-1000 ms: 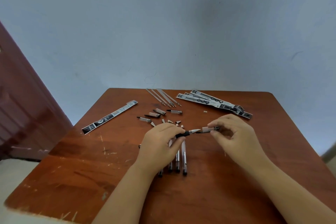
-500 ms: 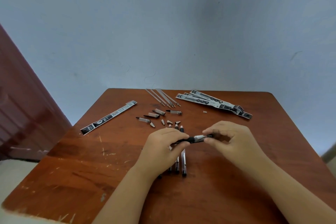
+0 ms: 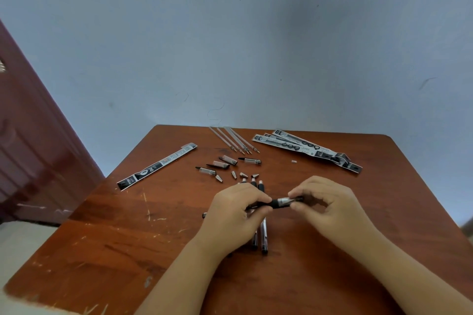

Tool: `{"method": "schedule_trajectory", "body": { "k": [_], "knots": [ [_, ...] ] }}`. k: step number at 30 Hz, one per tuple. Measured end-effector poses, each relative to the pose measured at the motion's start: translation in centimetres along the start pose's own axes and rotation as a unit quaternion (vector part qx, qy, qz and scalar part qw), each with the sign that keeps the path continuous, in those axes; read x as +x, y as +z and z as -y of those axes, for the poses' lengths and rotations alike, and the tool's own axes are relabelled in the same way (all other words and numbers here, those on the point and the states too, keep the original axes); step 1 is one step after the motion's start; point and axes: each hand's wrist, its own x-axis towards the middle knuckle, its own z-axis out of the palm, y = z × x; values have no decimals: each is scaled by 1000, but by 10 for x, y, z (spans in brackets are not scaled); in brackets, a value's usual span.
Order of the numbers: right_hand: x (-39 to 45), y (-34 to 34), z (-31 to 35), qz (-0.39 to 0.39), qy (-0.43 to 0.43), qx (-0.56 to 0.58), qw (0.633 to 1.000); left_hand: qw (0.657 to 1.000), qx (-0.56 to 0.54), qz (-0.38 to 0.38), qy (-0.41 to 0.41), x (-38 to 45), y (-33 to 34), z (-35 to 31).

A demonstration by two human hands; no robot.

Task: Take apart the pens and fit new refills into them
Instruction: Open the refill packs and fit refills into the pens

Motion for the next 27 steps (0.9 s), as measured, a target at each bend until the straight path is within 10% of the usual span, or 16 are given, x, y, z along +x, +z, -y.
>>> {"method": "schedule_trajectory", "body": {
  "k": [12, 27],
  "knots": [
    [3, 12, -12, 216, 150, -293, 919, 924, 198, -115, -306, 5, -42, 31],
    [1, 15, -7, 223, 147, -326, 907, 820, 347, -21, -455, -8, -59, 60]
  ]
}}
